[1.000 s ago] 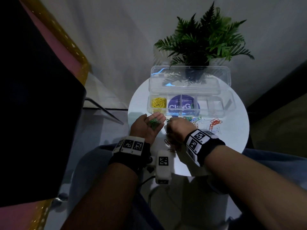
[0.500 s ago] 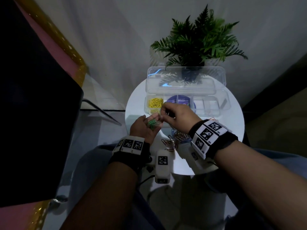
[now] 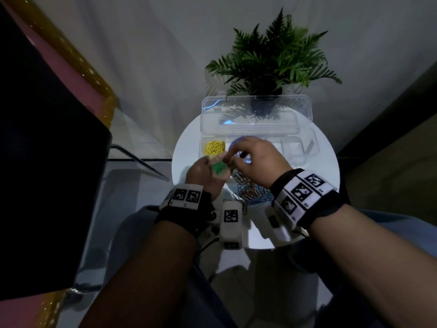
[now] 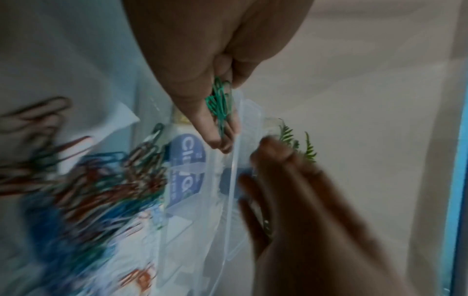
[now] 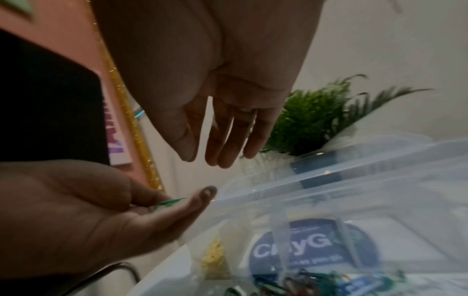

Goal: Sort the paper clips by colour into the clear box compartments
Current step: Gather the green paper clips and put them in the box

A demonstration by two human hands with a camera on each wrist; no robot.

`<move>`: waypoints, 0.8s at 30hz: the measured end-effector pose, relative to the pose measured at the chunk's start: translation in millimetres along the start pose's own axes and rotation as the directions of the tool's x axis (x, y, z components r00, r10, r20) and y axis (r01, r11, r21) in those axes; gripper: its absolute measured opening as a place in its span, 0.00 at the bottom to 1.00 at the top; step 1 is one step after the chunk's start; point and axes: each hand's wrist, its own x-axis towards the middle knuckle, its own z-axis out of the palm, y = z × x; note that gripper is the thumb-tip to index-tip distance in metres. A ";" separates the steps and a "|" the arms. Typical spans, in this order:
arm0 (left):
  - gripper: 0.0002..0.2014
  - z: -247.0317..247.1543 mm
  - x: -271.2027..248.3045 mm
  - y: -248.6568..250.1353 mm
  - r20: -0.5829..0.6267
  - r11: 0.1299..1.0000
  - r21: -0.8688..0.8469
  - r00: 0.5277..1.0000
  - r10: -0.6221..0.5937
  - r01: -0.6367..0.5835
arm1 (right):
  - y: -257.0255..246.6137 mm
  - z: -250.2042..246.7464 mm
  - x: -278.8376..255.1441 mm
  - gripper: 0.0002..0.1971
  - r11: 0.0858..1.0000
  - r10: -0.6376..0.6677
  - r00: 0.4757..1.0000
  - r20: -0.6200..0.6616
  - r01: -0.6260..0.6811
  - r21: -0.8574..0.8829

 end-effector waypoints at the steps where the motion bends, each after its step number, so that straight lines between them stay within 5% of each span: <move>1: 0.23 5.6 2.3 5.3 -0.014 0.998 0.050 1.000 0.027 -0.026 | 5.2 -5.5 -2.9 0.06 0.999 0.045 0.998 -0.052 -0.045 0.005; 9: 0.20 51.9 35.7 22.2 -0.090 0.873 0.465 0.974 0.209 -0.145 | 43.3 -18.0 -29.7 0.06 0.972 0.232 0.973 0.009 -0.231 -0.042; 14: 0.20 61.8 41.6 18.9 0.042 0.537 0.813 0.944 0.329 -0.223 | 52.7 -13.6 -35.0 0.07 0.956 0.280 0.958 0.061 -0.272 -0.108; 19: 0.09 40.2 11.9 11.2 0.332 0.254 0.857 0.859 0.390 -0.448 | 59.9 -0.7 -35.2 0.13 0.919 0.356 0.908 0.219 -0.299 -0.257; 24: 0.09 -13.8 7.2 -9.0 0.232 0.107 0.959 0.945 0.230 -0.262 | 61.1 16.9 -31.2 0.14 0.895 0.401 0.856 0.326 -0.290 -0.338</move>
